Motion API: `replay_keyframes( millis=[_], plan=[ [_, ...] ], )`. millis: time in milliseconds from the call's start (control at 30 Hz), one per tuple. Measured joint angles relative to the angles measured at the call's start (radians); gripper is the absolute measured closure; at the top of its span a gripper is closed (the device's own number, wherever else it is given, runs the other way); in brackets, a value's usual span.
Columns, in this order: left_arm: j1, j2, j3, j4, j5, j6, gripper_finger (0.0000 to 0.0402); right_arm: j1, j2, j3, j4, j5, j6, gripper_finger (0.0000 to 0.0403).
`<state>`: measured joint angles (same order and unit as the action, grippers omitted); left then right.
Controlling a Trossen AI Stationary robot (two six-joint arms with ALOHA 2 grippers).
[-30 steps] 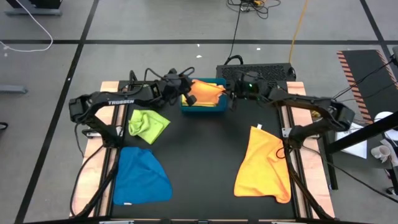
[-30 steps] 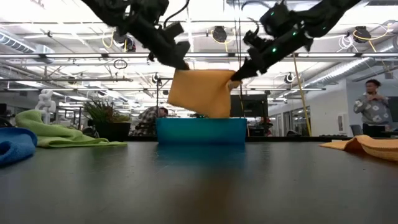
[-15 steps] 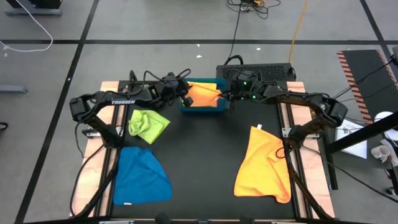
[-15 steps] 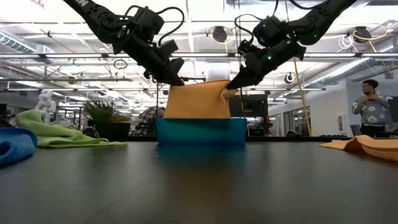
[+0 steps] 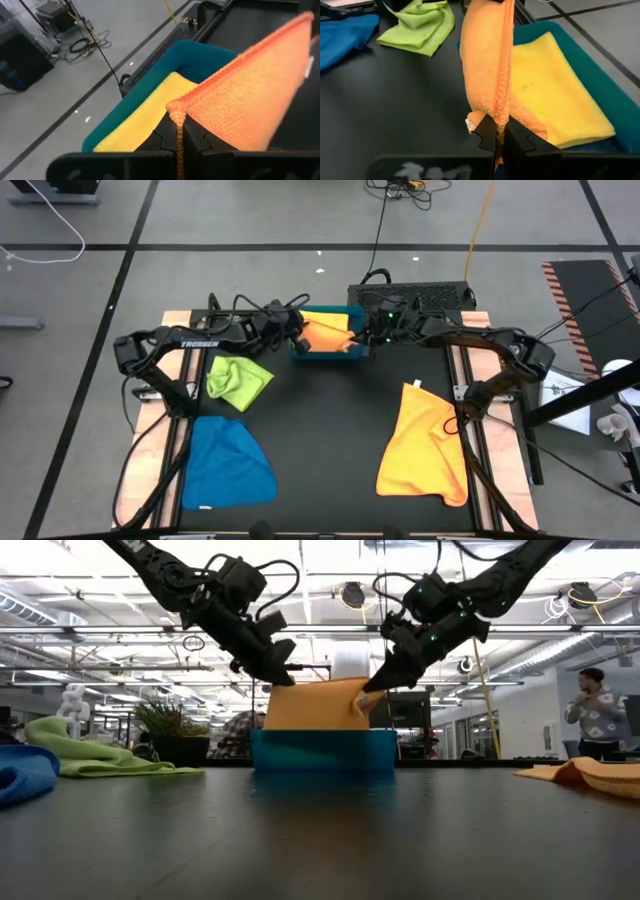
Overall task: Fold microfiber towels
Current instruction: Put the folded orange microfiber cloth into the blue bin
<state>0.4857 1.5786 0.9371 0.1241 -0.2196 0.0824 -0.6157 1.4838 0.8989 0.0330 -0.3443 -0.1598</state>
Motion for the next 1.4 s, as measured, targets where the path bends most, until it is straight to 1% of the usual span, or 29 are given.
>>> replay_keyframes(
  millis=[100,200,367,433,600,700,800,867,900,933,1000,1067,1200,1333,1400],
  plan=[
    [0.007,0.028,-0.001,-0.022,-0.006,-0.013,0.0401,-0.004,0.030,0.000,0.011,0.002,0.001,0.0403],
    [0.023,0.073,0.000,0.010,-0.010,-0.014,0.0401,-0.014,0.055,0.000,0.022,0.009,0.000,0.0403],
    [0.041,0.115,-0.001,0.058,-0.011,-0.018,0.0401,-0.025,0.087,0.000,0.075,0.097,-0.049,0.0403],
    [0.044,0.122,-0.001,0.068,-0.034,-0.018,0.0401,-0.026,0.116,0.000,0.121,0.107,-0.075,0.0399],
    [0.057,0.123,-0.003,0.044,-0.132,-0.007,0.0401,-0.028,0.195,0.000,0.244,0.113,-0.113,0.0381],
    [0.080,0.124,-0.005,0.039,-0.146,0.002,0.0399,-0.036,0.233,-0.005,0.263,0.164,-0.116,0.0371],
    [0.095,0.138,-0.004,0.060,-0.128,0.026,0.0390,-0.042,0.241,-0.004,0.278,0.197,-0.116,0.0357],
    [0.108,0.145,-0.005,0.064,-0.069,0.066,0.0383,-0.046,0.243,-0.002,0.279,0.202,-0.116,0.0345],
    [0.114,0.158,-0.004,0.095,-0.040,0.092,0.0382,-0.046,0.243,-0.002,0.276,0.202,-0.114,0.0339],
    [0.117,0.170,-0.002,0.127,-0.013,0.117,0.0382,-0.046,0.240,-0.002,0.278,0.205,-0.114,0.0333],
    [0.126,0.181,-0.004,0.134,0.022,0.136,0.0388,-0.045,0.226,-0.002,0.286,0.215,-0.114,0.0323],
    [0.127,0.203,-0.002,0.171,0.034,0.147,0.0396,-0.045,0.217,-0.002,0.299,0.215,-0.114,0.0315],
    [0.131,0.216,-0.003,0.175,0.037,0.157,0.0394,-0.045,0.205,-0.002,0.294,0.215,-0.112,0.0304],
    [0.122,0.206,-0.003,0.182,0.042,0.192,0.0397,-0.044,0.186,-0.002,0.284,0.210,-0.114,0.0297],
    [0.111,0.186,0.000,0.182,0.058,0.214,0.0398,-0.044,0.165,-0.002,0.268,0.188,-0.118,0.0291]
  ],
)
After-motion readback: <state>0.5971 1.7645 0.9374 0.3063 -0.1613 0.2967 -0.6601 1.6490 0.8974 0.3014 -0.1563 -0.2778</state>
